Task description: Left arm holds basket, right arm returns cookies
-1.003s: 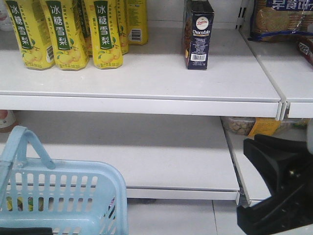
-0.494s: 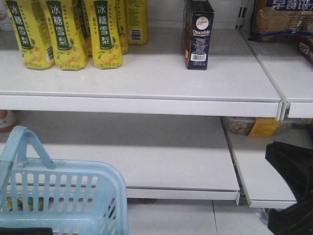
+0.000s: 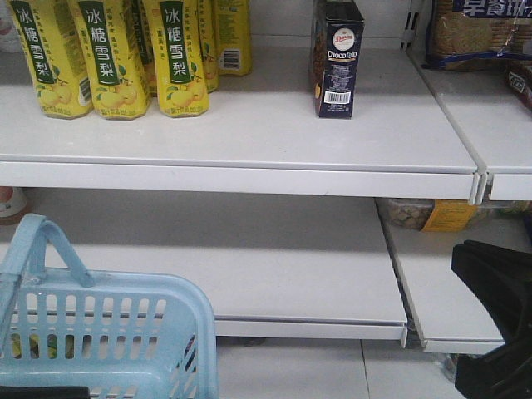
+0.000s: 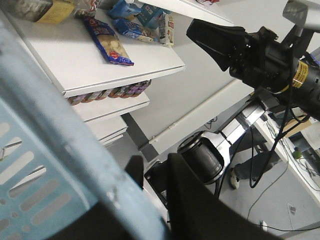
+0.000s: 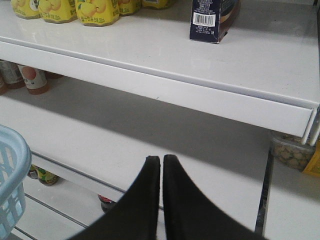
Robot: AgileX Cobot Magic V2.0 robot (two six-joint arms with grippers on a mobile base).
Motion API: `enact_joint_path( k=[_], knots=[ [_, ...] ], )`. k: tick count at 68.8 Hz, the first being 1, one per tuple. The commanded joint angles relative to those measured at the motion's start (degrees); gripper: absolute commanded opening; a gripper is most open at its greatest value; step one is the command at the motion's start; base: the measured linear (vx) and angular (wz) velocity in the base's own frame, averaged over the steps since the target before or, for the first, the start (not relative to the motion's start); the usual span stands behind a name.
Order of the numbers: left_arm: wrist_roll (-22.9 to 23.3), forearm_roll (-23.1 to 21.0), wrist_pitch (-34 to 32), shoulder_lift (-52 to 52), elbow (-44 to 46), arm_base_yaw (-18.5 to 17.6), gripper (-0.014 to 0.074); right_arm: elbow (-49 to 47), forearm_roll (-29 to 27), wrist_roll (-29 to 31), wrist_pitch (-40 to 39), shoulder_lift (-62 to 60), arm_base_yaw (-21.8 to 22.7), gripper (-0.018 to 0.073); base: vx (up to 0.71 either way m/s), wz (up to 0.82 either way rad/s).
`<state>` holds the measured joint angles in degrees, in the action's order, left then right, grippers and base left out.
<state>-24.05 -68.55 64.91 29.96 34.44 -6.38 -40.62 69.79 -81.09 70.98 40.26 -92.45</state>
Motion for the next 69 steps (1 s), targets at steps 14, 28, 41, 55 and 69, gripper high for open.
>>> enact_joint_path(
  k=[14, 28, 41, 55, 69],
  knots=[
    [-0.65, -4.83, -2.04, 0.35, 1.60, -0.33, -0.0006, -1.34, 4.30, 0.16, 0.34, 0.00, -0.06, -0.0008, 0.00, 0.00],
    [-0.65, -4.76, -1.99, 13.66, 1.79, -15.03, -0.0006, -1.34, 4.47, 0.16, 0.30, 0.00, -0.06, -0.0008, 0.00, 0.00],
    [-0.12, -4.89, -0.94, 23.54, 1.79, -19.67, -0.0006, -1.34, 4.53, 0.16, 0.73, 0.00, 0.00, -0.0008, 0.00, 0.00],
    [-1.19, -4.78, -1.70, 24.48, 1.79, -19.67, -0.0006, -1.34, 4.58, 0.16, 0.74, 0.00, 0.00, -0.0008, 0.00, 0.00],
    [-1.19, -4.88, -0.89, 24.48, 1.79, -19.67, -0.0006, -1.34, 4.58, 0.16, 0.74, 0.00, 0.00, -0.0008, 0.00, 0.00]
  ],
)
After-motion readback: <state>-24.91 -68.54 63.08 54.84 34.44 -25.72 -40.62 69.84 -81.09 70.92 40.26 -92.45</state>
